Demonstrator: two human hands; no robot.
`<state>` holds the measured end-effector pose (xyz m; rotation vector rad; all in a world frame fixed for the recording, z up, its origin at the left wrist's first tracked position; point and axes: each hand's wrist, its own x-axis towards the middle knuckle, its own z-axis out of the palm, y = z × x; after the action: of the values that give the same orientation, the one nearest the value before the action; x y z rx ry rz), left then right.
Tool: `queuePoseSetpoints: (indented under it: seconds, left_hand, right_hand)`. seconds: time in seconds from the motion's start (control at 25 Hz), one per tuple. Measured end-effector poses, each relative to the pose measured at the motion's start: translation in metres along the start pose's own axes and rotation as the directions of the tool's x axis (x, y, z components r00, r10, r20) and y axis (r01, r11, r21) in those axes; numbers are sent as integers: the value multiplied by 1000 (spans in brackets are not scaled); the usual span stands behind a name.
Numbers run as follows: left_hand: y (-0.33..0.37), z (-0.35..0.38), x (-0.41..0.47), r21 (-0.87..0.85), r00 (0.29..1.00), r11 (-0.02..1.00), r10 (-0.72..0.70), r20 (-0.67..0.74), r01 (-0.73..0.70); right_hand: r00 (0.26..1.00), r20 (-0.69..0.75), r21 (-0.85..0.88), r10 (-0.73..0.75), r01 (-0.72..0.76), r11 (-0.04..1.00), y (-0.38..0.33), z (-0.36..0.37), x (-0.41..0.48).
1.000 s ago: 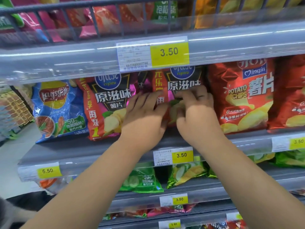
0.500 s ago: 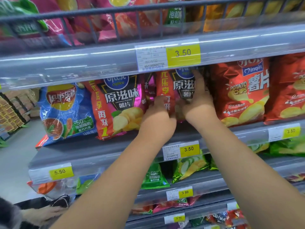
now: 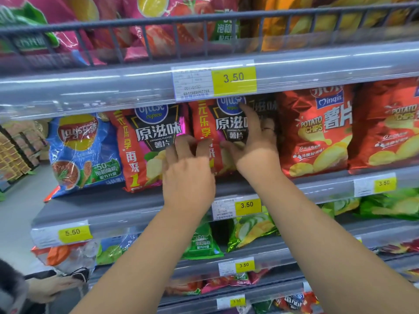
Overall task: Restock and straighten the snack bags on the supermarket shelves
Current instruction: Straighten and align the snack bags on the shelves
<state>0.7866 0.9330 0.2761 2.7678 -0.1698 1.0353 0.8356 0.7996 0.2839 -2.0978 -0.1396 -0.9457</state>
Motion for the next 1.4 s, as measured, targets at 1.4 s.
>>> queuePoseSetpoints:
  seconds: [1.4]
  left_hand:
    - [136,45,47,-777,919,510,-73,388,369]
  right_hand:
    - [996,40,63,75,-78,995,98,-151,16]
